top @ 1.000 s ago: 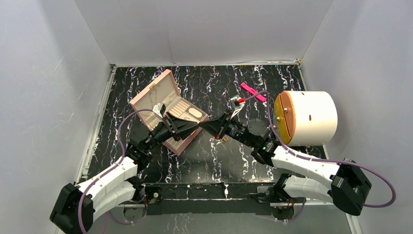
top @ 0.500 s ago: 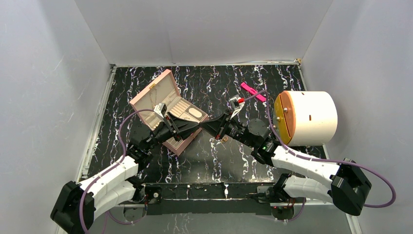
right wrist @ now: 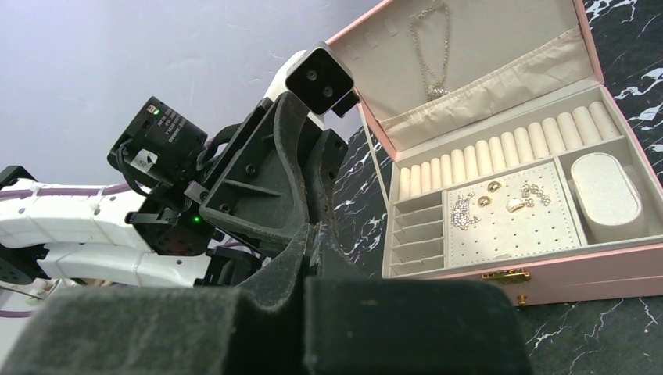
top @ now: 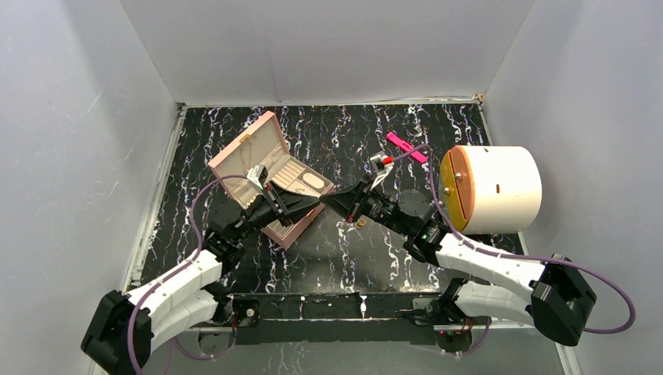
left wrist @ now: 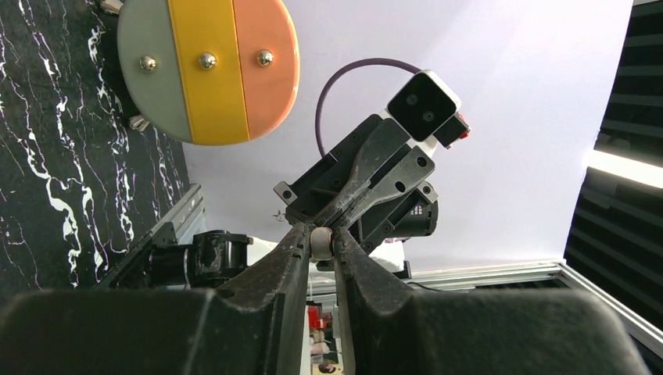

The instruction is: Organize the mixed jewelry

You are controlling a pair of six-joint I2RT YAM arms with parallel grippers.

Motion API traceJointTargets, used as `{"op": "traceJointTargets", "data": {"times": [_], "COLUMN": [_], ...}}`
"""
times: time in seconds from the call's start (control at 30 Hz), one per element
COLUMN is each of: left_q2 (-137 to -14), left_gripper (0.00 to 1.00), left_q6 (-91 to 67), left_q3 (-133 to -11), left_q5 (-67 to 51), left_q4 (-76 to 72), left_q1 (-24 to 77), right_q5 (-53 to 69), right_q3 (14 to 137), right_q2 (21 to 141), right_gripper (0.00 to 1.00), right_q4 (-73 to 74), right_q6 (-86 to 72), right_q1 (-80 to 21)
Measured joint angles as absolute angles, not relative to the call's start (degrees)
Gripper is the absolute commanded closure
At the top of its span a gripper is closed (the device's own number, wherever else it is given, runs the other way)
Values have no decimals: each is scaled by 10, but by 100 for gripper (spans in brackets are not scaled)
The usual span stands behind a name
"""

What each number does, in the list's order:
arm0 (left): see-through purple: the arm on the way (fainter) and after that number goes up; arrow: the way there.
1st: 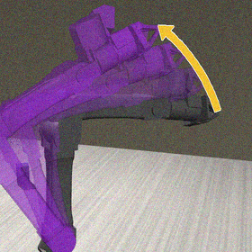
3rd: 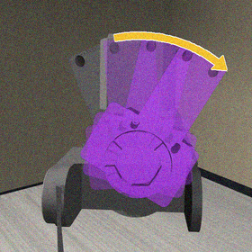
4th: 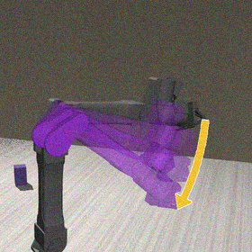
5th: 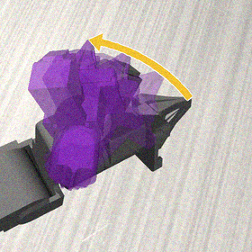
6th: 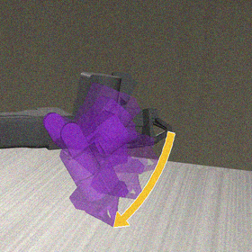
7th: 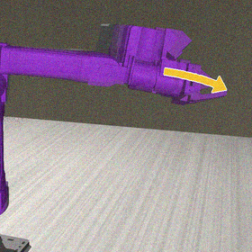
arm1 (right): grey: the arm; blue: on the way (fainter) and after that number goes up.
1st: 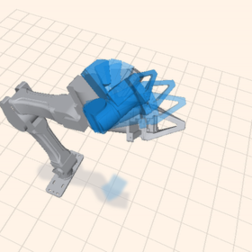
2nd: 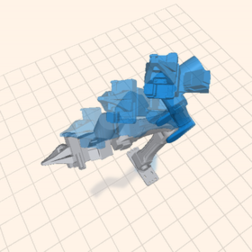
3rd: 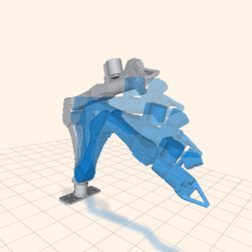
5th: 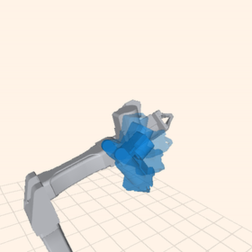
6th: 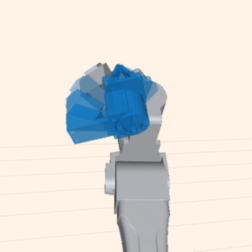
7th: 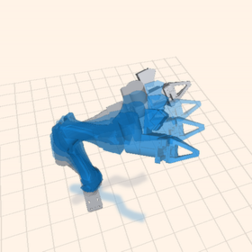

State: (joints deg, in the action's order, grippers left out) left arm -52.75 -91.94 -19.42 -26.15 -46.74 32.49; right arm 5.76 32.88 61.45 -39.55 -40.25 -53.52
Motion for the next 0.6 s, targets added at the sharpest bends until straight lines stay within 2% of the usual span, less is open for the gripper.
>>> {"op": "traceJointTargets", "data": {"times": [0.23, 0.33, 0.47, 0.6], "left_q2": [-528, -527, -524, -519], "left_gripper": [88, 89, 89, 89], "left_q6": [-919, -916, -912, -909], "left_q3": [-194, -194, -194, -194], "left_q5": [-261, -261, -259, -257], "left_q4": [-467, -467, -466, -469], "left_q1": [325, 325, 325, 325], "right_q5": [58, 58, 58, 60], "right_q3": [329, 329, 329, 329], "right_q2": [615, 615, 615, 614], "right_gripper": [100, 89, 69, 56], "right_q4": [-395, -394, -392, -385], "right_q6": [-403, -403, -409, -418], "right_q1": [-533, -533, -532, -527]}}
